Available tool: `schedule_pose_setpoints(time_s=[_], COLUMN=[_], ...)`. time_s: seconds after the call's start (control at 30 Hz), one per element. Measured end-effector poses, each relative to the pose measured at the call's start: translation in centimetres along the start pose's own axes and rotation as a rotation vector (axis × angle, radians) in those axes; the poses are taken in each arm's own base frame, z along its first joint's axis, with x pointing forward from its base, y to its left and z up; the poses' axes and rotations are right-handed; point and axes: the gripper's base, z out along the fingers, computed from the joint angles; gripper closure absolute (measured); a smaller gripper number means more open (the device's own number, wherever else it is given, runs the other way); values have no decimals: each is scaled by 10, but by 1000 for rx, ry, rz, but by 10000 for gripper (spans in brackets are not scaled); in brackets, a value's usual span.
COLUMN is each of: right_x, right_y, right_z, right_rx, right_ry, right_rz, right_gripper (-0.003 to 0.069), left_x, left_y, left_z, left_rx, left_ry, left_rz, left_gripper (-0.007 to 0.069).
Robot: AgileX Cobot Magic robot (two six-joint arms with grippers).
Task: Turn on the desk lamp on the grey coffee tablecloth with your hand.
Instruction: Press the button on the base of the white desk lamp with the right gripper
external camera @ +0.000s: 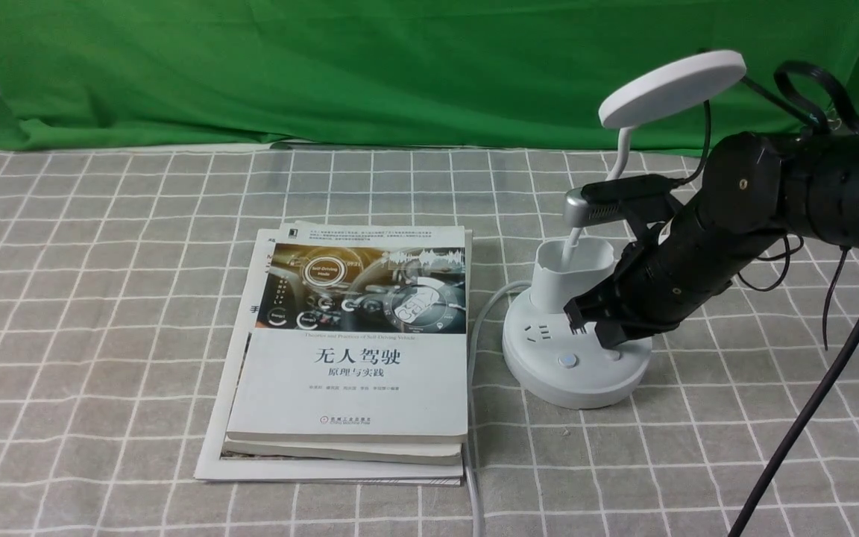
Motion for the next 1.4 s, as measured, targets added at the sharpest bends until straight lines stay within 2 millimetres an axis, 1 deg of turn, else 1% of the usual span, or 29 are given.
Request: schedule_pose_setpoints(time_s=[0.13,0.23,0.33,0.4,0.57,0.67,0.73,0.97,1.13,1.3,1.4], right_x=[-1,1,0,0,1,4,10,12,12,9,8], right_y=[0,1,2,3,2,2,1,0,1,2,2], right_z=[-2,-9,-21,-24,-21,-16,-8,-5,-9,-26,-28], right_rx=[1,3,2,1,0,0,0,3,3,7,7], right_ry=[-13,-23,-40,-42,-30,-12,19,9,-3,-64,-75], right_rz=[-1,-4,-9,-9,-9,-7,-4,0,0,-4,-4], right_gripper=[627,627,627,627,627,627,627,627,627,627,627], left_x=[0,0,0,0,0,0,0,0,0,0,0], left_y=[0,0,0,0,0,0,0,0,0,0,0], left_z=[0,0,0,0,0,0,0,0,0,0,0], left_rx=[0,0,0,0,0,0,0,0,0,0,0], left_ry=[0,0,0,0,0,0,0,0,0,0,0], left_rz=[0,0,1,1,1,1,1,1,1,0,0], left_gripper=[606,606,606,606,606,606,606,606,606,606,606])
